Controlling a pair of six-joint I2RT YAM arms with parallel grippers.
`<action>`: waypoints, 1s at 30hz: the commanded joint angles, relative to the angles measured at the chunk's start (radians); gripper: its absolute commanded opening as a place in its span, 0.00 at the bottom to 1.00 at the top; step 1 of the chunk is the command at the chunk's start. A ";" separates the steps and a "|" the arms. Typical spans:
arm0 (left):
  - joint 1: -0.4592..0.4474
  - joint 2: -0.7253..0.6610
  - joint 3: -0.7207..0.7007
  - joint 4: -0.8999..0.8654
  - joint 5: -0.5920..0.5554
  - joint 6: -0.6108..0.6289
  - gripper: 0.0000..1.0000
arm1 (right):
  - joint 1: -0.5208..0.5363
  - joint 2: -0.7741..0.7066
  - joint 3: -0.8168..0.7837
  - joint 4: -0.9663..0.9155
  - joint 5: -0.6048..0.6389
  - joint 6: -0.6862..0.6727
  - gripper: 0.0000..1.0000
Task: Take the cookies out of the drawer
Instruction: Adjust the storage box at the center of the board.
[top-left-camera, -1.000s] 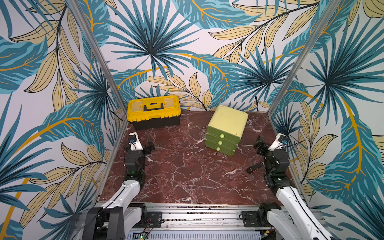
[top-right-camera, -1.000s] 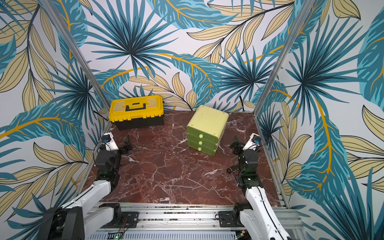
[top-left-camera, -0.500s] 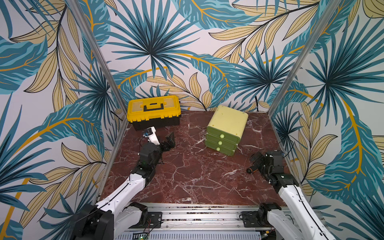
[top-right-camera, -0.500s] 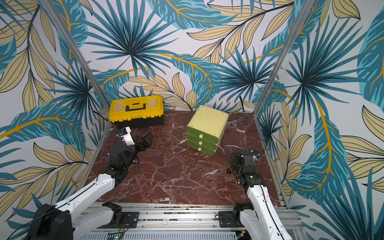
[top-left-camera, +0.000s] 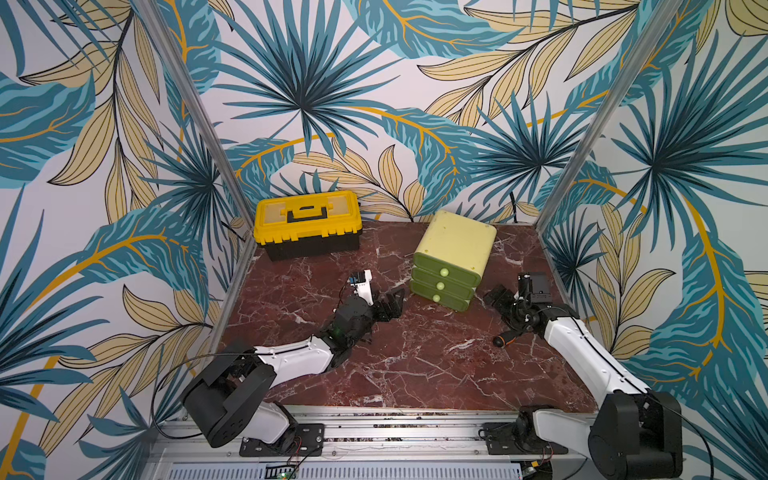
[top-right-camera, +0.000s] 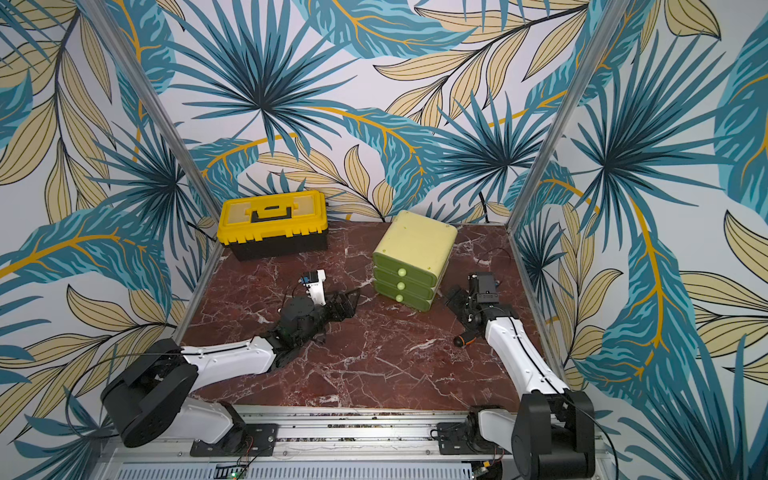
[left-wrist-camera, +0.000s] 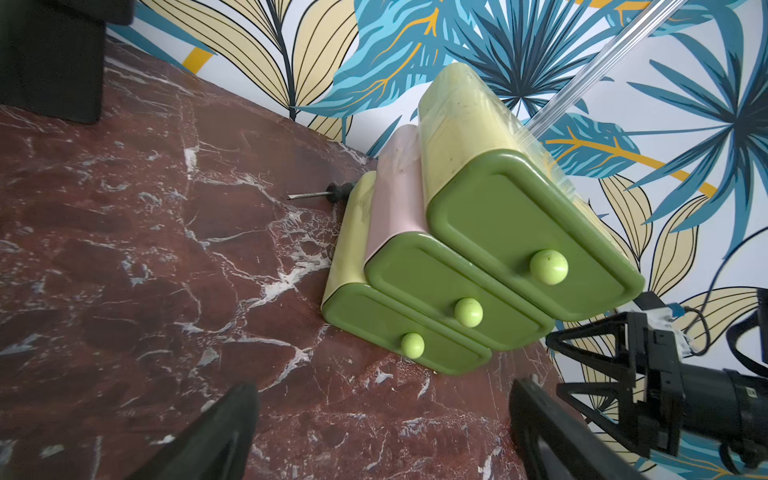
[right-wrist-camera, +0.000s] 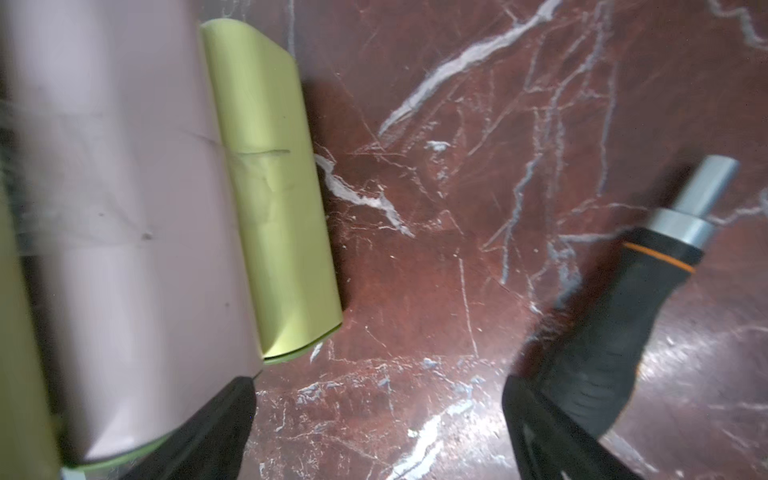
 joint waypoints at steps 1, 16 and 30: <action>-0.006 0.012 0.031 0.013 -0.025 -0.006 0.99 | 0.003 0.026 0.011 0.042 -0.052 -0.023 0.96; -0.031 0.073 0.050 0.112 -0.055 0.112 0.90 | 0.052 0.064 0.001 0.157 -0.135 -0.031 0.94; -0.136 0.248 0.232 0.385 -0.001 0.668 0.73 | 0.053 -0.318 -0.085 -0.036 0.273 -0.119 0.93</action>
